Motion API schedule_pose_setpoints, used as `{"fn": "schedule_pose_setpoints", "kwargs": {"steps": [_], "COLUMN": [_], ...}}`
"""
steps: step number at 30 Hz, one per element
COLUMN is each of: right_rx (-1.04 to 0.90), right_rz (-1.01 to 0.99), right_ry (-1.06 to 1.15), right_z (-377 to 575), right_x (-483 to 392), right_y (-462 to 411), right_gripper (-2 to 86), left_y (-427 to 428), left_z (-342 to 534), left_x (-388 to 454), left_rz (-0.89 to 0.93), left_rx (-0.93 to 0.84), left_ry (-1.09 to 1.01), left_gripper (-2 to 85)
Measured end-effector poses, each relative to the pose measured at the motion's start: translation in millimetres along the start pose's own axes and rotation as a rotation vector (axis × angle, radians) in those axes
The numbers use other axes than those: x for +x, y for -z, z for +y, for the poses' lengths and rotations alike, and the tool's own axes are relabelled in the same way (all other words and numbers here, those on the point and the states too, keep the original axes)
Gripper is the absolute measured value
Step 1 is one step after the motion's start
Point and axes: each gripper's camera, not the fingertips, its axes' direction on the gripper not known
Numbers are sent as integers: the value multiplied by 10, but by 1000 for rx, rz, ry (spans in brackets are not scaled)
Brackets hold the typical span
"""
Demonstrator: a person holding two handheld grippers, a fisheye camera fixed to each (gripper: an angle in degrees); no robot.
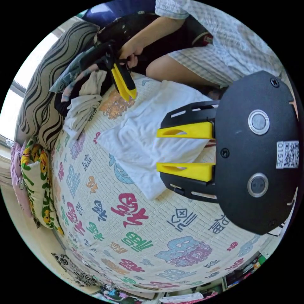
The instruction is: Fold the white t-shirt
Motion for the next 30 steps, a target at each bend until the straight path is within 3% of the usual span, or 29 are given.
{"fn": "schedule_pose_setpoints", "kwargs": {"steps": [3,5,9,19,22,25,30], "right_rx": [-31,-101,-191,-140,-127,-43,100], "right_rz": [-1,-12,166,14,49,66,-80], "right_ry": [0,21,43,-69,-76,-88,-133], "right_z": [473,643,872,1573,1697,1844,2002], "right_x": [-181,-300,-448,-263,-287,-259,-220], "right_y": [-30,-114,-256,19,104,306,451], "right_gripper": [108,86,41,14,27,59,81], "left_y": [-76,-201,-529,-810,-806,-578,-289], "left_z": [152,242,278,-39,-217,-402,-1261], "left_x": [229,342,333,170,83,-40,-371], "left_rz": [105,41,-6,-69,-54,-56,-141], "left_rx": [-16,-47,-99,-131,-157,-72,58], "left_ry": [-42,-54,9,56,79,99,25], "left_gripper": [105,98,86,82,84,83,92]}}
